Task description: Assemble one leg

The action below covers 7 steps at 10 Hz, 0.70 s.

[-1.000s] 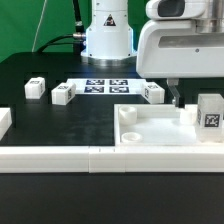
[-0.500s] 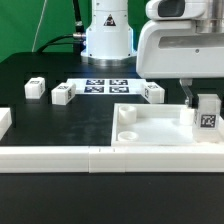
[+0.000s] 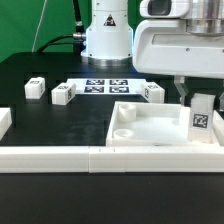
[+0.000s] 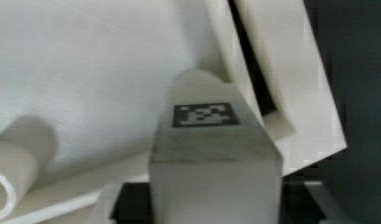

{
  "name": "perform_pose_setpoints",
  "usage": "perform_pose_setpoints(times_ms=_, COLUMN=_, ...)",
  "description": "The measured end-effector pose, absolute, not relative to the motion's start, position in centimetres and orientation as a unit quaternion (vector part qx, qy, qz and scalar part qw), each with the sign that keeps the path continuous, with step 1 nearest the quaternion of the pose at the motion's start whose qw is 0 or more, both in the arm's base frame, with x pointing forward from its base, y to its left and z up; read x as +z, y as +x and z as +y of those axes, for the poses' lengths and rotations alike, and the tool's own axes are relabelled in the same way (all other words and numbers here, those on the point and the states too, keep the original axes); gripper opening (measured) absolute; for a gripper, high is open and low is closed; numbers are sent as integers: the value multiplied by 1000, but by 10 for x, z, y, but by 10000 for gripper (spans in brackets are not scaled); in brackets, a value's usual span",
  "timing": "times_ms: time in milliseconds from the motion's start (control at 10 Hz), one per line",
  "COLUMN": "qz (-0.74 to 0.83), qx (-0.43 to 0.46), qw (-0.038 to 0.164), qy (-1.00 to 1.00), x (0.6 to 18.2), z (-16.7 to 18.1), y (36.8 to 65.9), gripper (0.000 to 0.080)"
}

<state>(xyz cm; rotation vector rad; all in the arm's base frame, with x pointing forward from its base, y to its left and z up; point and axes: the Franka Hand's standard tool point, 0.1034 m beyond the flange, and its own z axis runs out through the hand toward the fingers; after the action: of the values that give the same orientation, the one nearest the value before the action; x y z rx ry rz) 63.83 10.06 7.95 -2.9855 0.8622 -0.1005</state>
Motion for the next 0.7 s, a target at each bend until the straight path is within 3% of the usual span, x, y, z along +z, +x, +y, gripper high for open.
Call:
perform_pose_setpoints(times_ms=400, qz=386, qx=-34, qw=8, qy=-922, x=80, z=85, y=637, gripper=331)
perform_pose_setpoints(times_ms=500, qz=383, qx=-34, qw=8, qy=-923, x=79, z=86, y=637, gripper=465)
perform_pose_setpoints(times_ms=600, qz=383, qx=-34, qw=8, qy=-923, x=79, z=86, y=637, gripper=465)
perform_pose_setpoints(times_ms=700, qz=383, qx=-34, qw=8, qy=-923, x=79, z=86, y=637, gripper=605)
